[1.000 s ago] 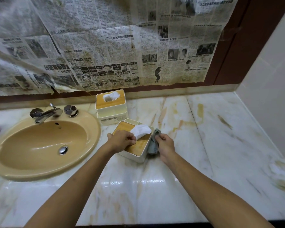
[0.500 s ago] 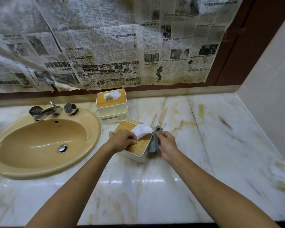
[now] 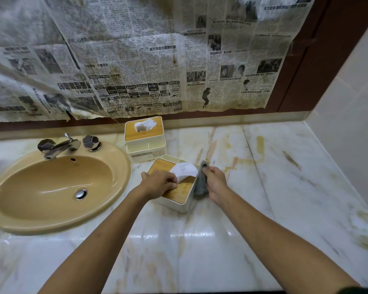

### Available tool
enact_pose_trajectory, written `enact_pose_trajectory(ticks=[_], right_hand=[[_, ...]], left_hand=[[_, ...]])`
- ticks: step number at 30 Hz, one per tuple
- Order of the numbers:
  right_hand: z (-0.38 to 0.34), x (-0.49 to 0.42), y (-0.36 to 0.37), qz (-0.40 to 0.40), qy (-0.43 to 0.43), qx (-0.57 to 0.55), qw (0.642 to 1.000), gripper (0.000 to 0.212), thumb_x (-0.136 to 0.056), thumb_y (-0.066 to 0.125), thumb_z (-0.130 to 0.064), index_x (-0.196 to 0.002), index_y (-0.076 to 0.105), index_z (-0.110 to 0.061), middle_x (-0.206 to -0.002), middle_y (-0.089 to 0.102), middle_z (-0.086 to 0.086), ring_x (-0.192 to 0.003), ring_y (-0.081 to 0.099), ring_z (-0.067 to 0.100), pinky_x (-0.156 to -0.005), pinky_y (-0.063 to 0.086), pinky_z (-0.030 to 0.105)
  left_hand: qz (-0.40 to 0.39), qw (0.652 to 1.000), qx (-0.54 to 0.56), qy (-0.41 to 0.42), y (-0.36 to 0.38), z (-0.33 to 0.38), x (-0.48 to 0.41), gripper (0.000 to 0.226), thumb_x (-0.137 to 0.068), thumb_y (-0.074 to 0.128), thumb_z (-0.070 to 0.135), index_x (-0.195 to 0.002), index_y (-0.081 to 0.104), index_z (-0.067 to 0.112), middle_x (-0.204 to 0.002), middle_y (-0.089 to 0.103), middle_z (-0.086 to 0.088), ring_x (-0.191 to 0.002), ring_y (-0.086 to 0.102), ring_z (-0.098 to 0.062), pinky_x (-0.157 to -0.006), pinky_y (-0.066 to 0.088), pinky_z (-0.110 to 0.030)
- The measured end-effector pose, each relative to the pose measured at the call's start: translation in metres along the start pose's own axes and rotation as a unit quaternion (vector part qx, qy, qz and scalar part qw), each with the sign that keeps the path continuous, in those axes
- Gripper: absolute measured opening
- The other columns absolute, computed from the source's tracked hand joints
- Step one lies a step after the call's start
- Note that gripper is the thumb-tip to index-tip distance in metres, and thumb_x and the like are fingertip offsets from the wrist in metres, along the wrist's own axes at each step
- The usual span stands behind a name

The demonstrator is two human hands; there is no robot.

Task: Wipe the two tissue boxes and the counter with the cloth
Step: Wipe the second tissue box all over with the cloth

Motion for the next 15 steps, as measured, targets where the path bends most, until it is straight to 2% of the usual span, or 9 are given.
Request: enact_pose_trajectory(ticks=[3,5,7,10,13,15], right_hand=[[-0.009,-0.007,-0.009,-0.011,-0.006,0.027,1.0,0.008,-0.096,0.056,-0.018,-0.09,0.06,-0.016,-0.102,0.067,0.012,-0.089,0.06,0.024,-0.08,0.051,0.039],[-0.008,-0.003,-0.02,-0.011,-0.013,0.044,0.999,0.01,-0.099,0.051,-0.018,-0.099,0.059,-0.012,-0.103,0.065,0.011,-0.09,0.06,0.023,-0.079,0.05,0.037],[-0.007,0.002,-0.026,-0.029,-0.028,0.078,0.996,0.015,-0.1,0.046,-0.017,-0.108,0.058,-0.009,-0.102,0.064,0.008,-0.09,0.059,0.02,-0.077,0.048,0.033],[-0.005,0.011,-0.032,-0.048,-0.049,0.104,0.992,0.017,-0.101,0.043,-0.016,-0.108,0.057,-0.009,-0.096,0.061,0.006,-0.084,0.056,0.015,-0.069,0.044,0.026],[-0.004,0.021,-0.036,-0.046,-0.059,0.111,0.991,0.015,-0.102,0.042,-0.014,-0.105,0.056,-0.009,-0.094,0.058,0.004,-0.083,0.054,0.014,-0.068,0.042,0.024],[-0.002,0.028,-0.039,-0.047,-0.063,0.114,0.99,0.015,-0.101,0.042,-0.013,-0.102,0.056,-0.01,-0.093,0.057,0.005,-0.082,0.052,0.014,-0.069,0.04,0.025]], left_hand=[[-0.003,1.0,-0.005,0.014,0.0,-0.001,0.0,0.019,-0.098,0.05,0.034,-0.081,0.059,0.035,-0.089,0.061,0.01,-0.105,0.042,-0.018,-0.08,0.022,-0.04],[-0.009,0.999,-0.018,0.033,0.001,0.0,0.0,0.016,-0.099,0.049,0.033,-0.087,0.059,0.034,-0.085,0.058,0.011,-0.102,0.038,-0.016,-0.083,0.023,-0.041],[-0.017,0.998,-0.039,0.056,0.0,0.001,0.0,0.012,-0.099,0.049,0.033,-0.091,0.059,0.035,-0.087,0.057,0.012,-0.103,0.036,-0.016,-0.088,0.024,-0.042],[-0.025,0.995,-0.054,0.076,-0.003,0.004,0.0,0.011,-0.097,0.053,0.035,-0.095,0.064,0.034,-0.086,0.054,0.011,-0.106,0.035,-0.014,-0.091,0.023,-0.042],[-0.006,0.995,-0.063,0.073,-0.01,0.003,-0.001,0.014,-0.088,0.061,0.048,-0.09,0.069,0.036,-0.08,0.051,0.016,-0.104,0.034,-0.012,-0.089,0.023,-0.041],[0.04,0.996,-0.053,0.065,-0.017,0.0,0.002,0.031,-0.076,0.06,0.066,-0.08,0.064,0.035,-0.081,0.055,0.014,-0.101,0.037,-0.011,-0.087,0.024,-0.039]])
Point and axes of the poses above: each hand's wrist, its own x-axis away from the middle knuckle, its own y-axis out of the palm, z = x × y, the point moved 6 cm from there along -x, towards the middle knuckle
